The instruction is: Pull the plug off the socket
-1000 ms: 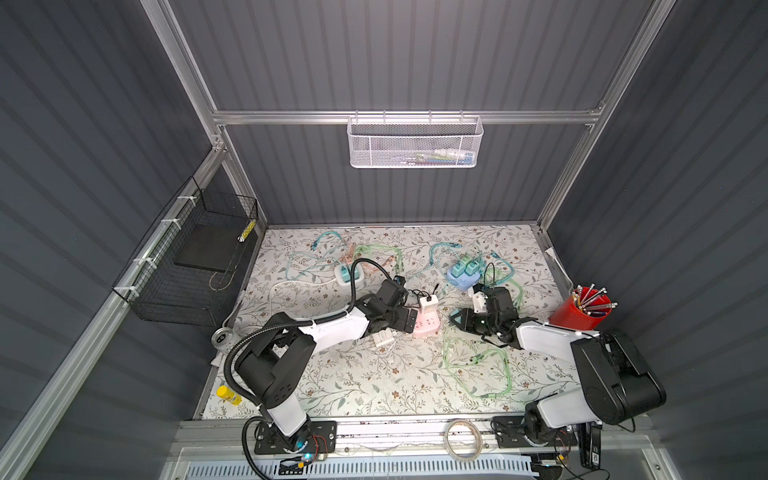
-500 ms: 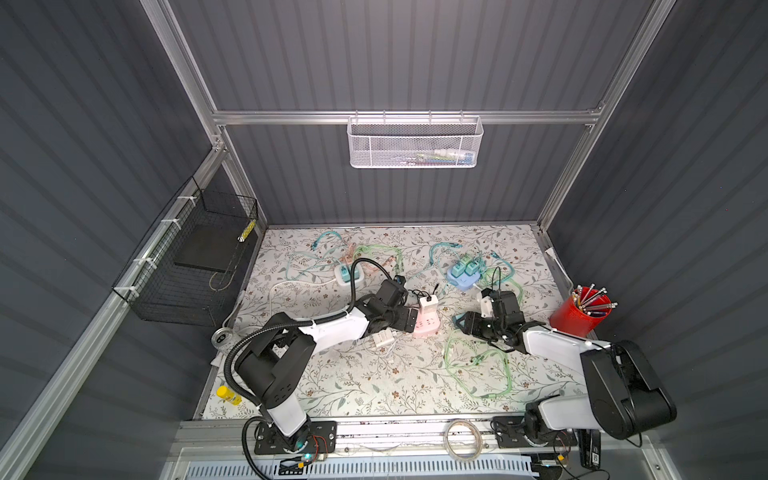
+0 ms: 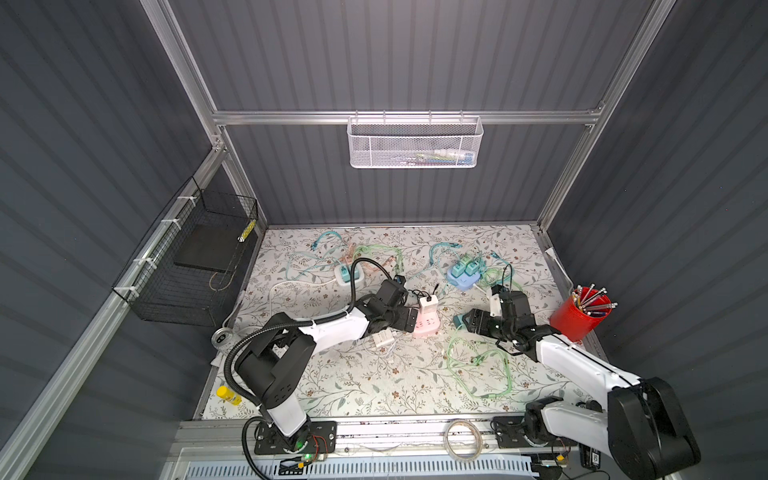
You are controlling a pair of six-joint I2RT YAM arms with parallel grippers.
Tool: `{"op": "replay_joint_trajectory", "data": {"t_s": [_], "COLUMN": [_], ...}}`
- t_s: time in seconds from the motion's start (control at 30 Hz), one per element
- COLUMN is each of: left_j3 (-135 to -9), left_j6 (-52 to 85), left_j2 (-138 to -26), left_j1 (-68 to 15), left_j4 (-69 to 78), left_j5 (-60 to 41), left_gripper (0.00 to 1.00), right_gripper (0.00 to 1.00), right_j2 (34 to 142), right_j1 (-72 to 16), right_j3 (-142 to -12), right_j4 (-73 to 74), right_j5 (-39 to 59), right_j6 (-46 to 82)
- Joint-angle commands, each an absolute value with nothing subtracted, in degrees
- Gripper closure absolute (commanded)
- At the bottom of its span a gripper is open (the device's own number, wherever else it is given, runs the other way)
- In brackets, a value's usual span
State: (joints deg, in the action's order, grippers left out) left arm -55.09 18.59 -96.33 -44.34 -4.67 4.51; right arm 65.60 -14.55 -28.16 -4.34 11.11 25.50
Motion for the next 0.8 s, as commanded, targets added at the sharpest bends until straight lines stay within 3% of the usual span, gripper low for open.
{"op": "replay_joint_trajectory", "data": {"t_s": [0.0,0.47,0.77], "left_j3": [-54.94,-54.26,-53.79], "left_j6": [17.62,17.84,18.06], "left_j2": [-95.60,-95.16,-94.31], "left_j1": [-44.56,-44.51,-44.56], "left_j4": [-5.09,-5.18,-4.75], "left_j5": [5.16,5.31,6.43], "left_gripper": [0.00,0.00,0.00], "right_gripper": [0.01,0.01,0.01], "right_j2": [62.85,57.66,63.46], "right_j1": [-14.46,-20.64,-30.46], "right_j3": [-28.05,-27.94,-31.32], "right_j4": [-3.82,-0.23,0.89], "right_j5": [10.79,6.29,-1.66], "right_j6": [23.61,19.52,15.38]}}
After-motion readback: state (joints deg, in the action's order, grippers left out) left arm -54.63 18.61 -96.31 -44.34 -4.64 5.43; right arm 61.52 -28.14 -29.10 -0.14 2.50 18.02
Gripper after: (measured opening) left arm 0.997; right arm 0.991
